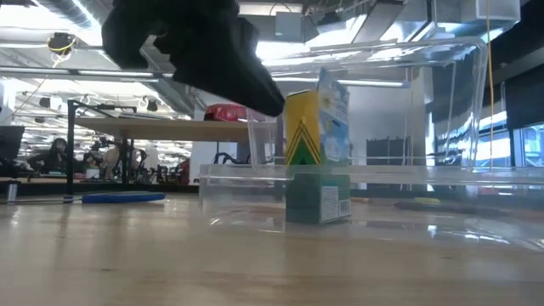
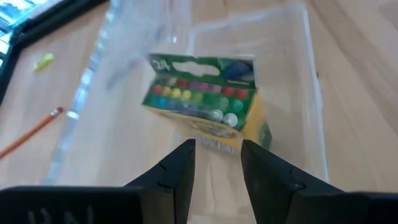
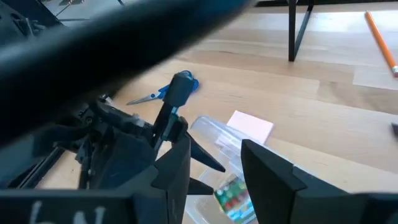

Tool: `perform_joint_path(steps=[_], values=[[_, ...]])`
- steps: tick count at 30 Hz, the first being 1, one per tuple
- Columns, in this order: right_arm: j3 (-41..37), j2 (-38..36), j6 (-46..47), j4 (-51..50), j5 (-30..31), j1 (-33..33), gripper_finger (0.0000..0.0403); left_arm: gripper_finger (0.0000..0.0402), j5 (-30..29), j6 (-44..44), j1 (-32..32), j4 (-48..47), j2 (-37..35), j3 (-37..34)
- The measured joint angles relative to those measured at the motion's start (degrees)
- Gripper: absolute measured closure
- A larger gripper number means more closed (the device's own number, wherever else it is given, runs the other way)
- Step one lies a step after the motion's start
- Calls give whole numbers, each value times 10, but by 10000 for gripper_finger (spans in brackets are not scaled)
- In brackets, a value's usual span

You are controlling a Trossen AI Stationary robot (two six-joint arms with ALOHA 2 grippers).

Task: Pack school essentials
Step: Put the crayon box into the transparent supply box

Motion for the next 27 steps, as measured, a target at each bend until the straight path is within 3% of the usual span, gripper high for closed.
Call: perform_joint_path(steps=[14,21,27], values=[[0,0,2,-4,2,0,258,278,89,0,16,43,0,0],[0,0,2,-8,2,0,258,278,26,36,8,6,-36,1],[0,0,2,-12,1,0,258,278,52,36,8,-37,-41,0]])
